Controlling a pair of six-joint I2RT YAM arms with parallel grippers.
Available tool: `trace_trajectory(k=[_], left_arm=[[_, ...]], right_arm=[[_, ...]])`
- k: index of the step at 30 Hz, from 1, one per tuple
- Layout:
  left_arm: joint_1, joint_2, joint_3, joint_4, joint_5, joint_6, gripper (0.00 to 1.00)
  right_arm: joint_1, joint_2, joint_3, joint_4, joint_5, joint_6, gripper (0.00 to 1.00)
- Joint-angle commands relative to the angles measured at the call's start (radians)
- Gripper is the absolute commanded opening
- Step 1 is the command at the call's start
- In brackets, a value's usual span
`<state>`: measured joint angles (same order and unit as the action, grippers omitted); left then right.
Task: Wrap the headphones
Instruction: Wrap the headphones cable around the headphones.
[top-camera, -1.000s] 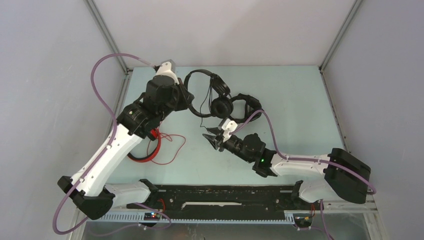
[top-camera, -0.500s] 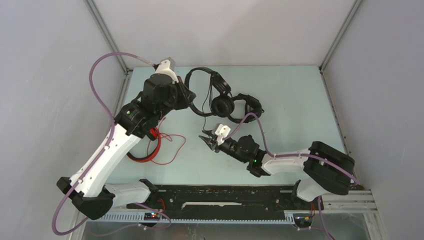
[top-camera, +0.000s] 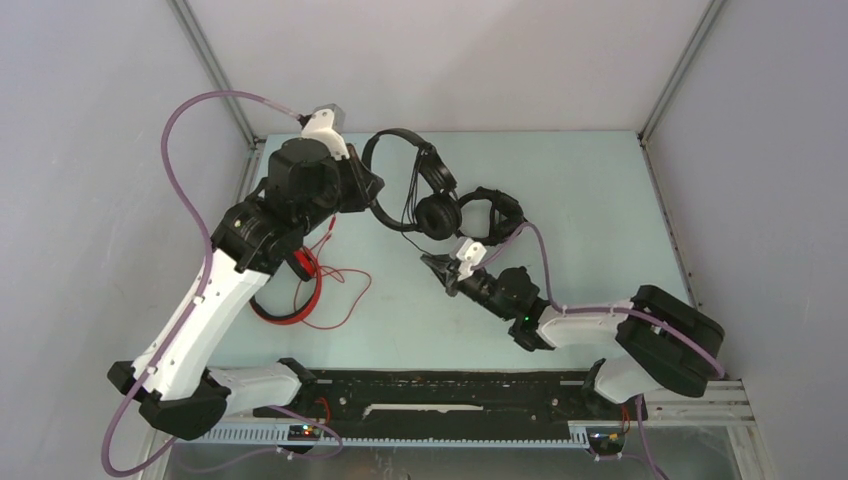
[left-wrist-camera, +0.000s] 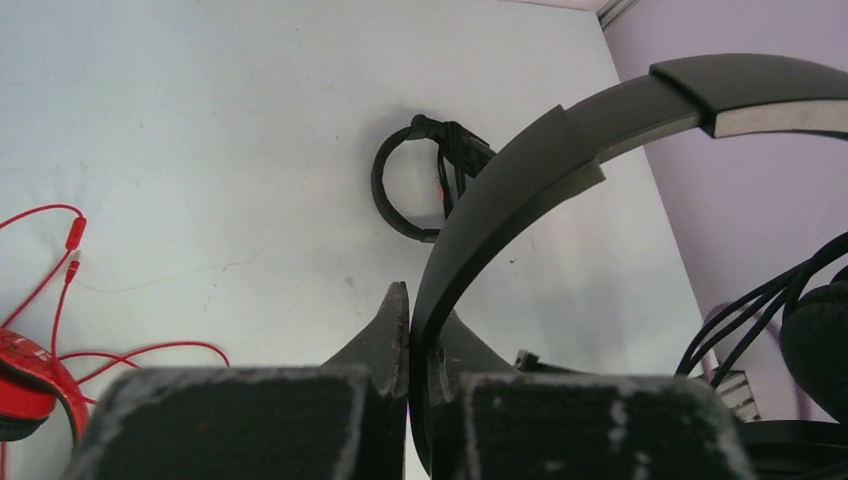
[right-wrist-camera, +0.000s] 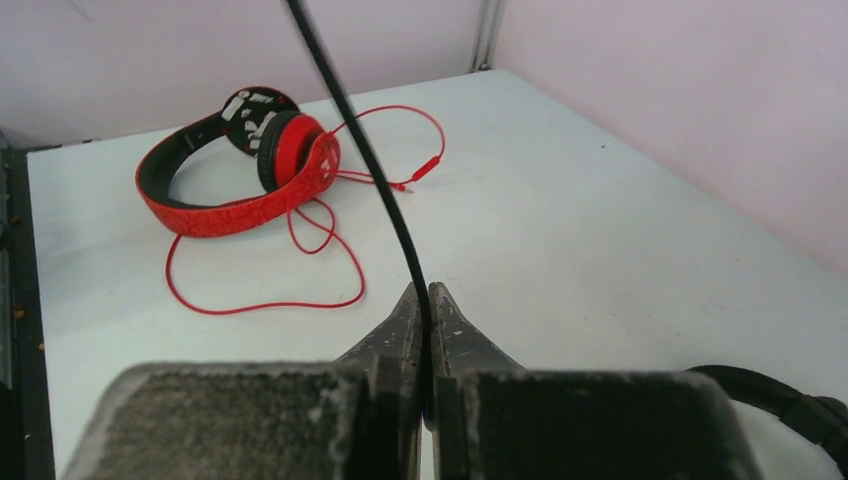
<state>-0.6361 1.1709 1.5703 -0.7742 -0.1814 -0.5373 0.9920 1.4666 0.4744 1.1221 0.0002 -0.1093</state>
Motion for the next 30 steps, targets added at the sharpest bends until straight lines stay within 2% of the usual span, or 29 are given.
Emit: trace_trajectory(k=[1, 7, 14, 20, 24, 30], left_arm=[[0.015, -0.013, 0.073, 0.008, 0.086, 0.094, 0.0], [0.063, -0.013, 0.053, -0.028, 0.059, 0.129, 0.0], [0.093, -0.022, 0.043, -0.006, 0.117, 0.146, 0.0], [0.095, 0.006, 0.043, -0.029, 0.333, 0.341, 0.0], [0.095, 0.009, 0.001, -0.05, 0.376, 0.497, 0.0], [0.095, 0.005, -0.11, 0.007, 0.346, 0.673, 0.0]], right_arm=[[-0.055, -0.084, -0.025, -0.031, -0.054, 0.049, 0.0], [-0.112, -0.164, -0.063, -0.082, -0.082, 0.064, 0.0], [-0.154, -0.214, -0.092, -0.113, -0.099, 0.08, 0.0], [-0.199, -0.27, -0.086, -0.179, -0.166, 0.127, 0.0], [-0.25, -0.346, -0.076, -0.284, -0.282, 0.198, 0.0], [-0.281, -0.423, -0.008, -0.511, -0.456, 0.269, 0.0]])
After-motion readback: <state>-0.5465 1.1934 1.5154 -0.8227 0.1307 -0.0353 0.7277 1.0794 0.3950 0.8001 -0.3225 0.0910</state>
